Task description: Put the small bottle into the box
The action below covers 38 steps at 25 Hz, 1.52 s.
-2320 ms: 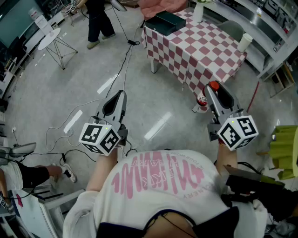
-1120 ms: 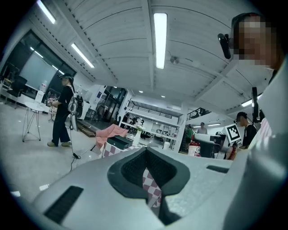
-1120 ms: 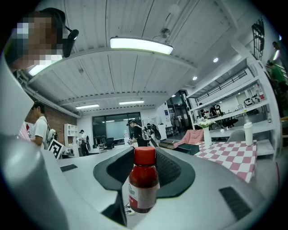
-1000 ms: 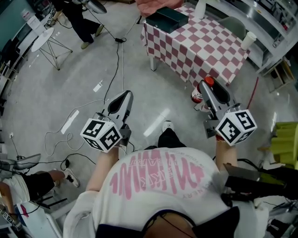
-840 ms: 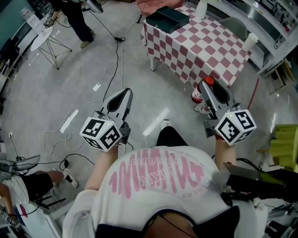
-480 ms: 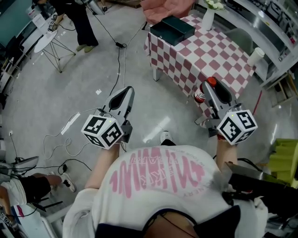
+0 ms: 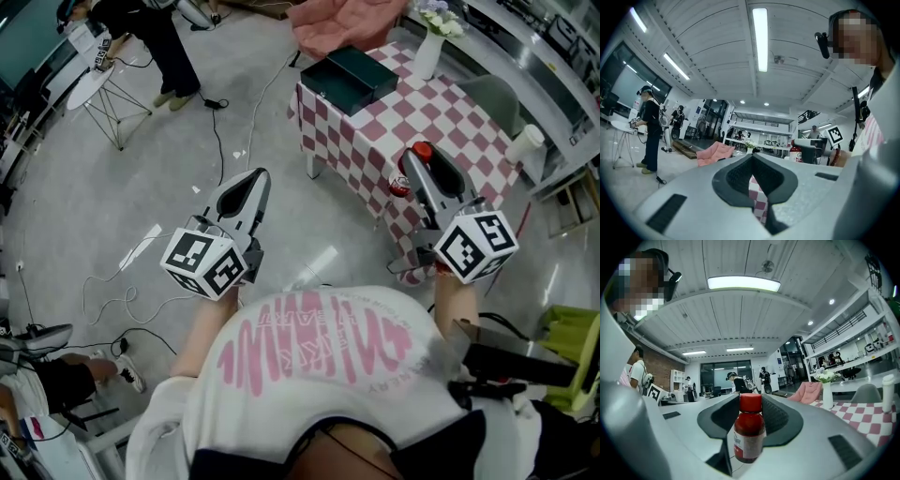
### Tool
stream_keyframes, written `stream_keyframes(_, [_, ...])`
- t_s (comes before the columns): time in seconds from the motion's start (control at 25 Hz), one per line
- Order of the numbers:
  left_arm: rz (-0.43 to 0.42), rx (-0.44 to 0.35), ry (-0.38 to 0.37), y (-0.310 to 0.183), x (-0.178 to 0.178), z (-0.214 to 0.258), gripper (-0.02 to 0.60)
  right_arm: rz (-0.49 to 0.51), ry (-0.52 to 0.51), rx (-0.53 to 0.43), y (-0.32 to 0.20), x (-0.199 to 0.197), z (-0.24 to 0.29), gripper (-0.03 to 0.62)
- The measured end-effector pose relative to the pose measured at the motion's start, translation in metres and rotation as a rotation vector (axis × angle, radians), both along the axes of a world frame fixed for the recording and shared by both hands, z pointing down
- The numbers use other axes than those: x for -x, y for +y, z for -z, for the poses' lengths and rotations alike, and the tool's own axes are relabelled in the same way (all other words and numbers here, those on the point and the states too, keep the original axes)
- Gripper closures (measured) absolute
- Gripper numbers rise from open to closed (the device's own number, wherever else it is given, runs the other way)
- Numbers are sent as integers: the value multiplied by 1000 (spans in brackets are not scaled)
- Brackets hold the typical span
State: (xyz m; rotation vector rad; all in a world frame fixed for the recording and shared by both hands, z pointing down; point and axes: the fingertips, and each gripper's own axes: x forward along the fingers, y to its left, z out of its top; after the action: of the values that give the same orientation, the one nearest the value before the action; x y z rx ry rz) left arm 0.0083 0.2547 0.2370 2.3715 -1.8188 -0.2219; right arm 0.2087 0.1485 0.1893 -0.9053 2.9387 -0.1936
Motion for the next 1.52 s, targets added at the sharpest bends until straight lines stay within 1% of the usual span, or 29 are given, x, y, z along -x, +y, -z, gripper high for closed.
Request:
stream_keyframes(0.24, [36, -7, -8, -45, 8, -2, 574, 28, 1, -3, -58, 11, -3, 445])
stream_keyframes(0.48, [67, -8, -12, -82, 14, -10, 574, 57, 6, -4, -98, 21, -11, 445])
stream_keyframes(0.68, [66, 4, -13, -106, 13, -16, 574, 71, 10, -2, -123, 24, -19, 445])
stream_keyframes(0.96, [48, -31, 16, -129, 13, -14, 574, 84, 9, 10, -149, 30, -24, 445])
stream_keyframes(1.28, [18, 31, 26, -139, 3, -35, 574, 76, 19, 83, -162, 29, -54, 445])
stream_keyframes(1.52, [5, 69, 30, -155, 7, -48, 574, 64, 14, 114, -178, 33, -68, 445])
